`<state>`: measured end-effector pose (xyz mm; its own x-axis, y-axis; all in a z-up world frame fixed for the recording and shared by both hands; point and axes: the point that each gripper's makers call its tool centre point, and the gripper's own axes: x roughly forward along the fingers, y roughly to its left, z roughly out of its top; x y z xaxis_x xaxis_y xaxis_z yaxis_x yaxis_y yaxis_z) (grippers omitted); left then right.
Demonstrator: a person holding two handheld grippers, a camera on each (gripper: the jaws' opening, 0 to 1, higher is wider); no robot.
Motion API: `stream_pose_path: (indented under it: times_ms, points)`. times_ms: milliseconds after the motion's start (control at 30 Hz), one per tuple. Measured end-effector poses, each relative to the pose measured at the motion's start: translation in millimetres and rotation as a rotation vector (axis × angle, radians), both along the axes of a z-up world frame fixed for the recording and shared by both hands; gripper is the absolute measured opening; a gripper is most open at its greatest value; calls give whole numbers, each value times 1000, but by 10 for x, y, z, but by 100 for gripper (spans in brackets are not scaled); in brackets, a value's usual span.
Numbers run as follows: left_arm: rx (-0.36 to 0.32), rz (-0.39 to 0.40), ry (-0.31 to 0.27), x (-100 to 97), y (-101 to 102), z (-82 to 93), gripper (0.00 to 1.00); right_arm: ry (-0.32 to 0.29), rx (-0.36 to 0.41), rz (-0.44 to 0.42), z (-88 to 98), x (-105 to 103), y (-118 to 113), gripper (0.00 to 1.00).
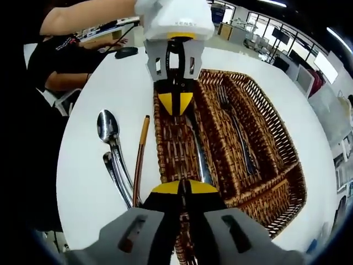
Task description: Arrange the knives, forks, and spoons in their matching storage slots by inserting each utensil handle-first until every utensil is classified and aligned in the correct compartment
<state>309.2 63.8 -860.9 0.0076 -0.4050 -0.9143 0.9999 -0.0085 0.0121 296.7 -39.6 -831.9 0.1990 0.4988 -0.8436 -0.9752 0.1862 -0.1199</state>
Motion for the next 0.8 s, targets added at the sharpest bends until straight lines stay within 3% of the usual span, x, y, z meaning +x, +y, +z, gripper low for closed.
stream_pose_path:
  times_ms: [233, 367, 800]
  points:
    - [24, 2, -63, 69, 19, -29, 6, -48, -7, -25, 43, 39, -41, 5]
    - [3, 1, -36, 19, -24, 28, 6, -56, -2, -29, 66, 30, -57, 5]
    - [-19, 27, -56, -3, -34, 176, 10, -91, 59, -102, 202, 83, -73, 12]
